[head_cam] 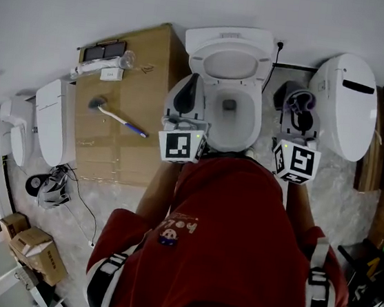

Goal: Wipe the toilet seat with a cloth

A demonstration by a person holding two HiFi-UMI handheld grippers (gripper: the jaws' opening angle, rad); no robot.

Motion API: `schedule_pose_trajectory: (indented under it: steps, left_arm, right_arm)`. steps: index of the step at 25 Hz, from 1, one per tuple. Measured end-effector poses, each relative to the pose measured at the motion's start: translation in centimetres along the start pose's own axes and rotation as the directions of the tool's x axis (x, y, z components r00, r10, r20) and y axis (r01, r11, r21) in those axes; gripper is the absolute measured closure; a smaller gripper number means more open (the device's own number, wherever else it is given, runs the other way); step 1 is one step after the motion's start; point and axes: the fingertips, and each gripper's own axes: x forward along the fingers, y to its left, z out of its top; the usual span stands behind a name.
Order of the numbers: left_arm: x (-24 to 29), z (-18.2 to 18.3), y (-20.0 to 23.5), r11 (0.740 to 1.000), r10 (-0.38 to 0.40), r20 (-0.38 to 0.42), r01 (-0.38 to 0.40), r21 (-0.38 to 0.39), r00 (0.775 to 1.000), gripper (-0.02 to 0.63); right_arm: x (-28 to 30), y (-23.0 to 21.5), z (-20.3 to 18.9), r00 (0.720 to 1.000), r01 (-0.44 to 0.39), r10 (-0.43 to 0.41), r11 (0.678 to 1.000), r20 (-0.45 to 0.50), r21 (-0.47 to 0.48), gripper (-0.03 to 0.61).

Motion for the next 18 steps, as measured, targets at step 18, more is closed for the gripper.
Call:
schedule_pose_trajectory:
  steps: [18]
  left_arm:
    - [16.1,-13.5,-4.3,0.886,-0.158,-0.409,0.311,0.343,0.899,0.511]
  right_arm:
    - [-5.0,-2.6,-0.7,0.993,0.099,-0.101,0.994,-0.060,-0.044,0.497]
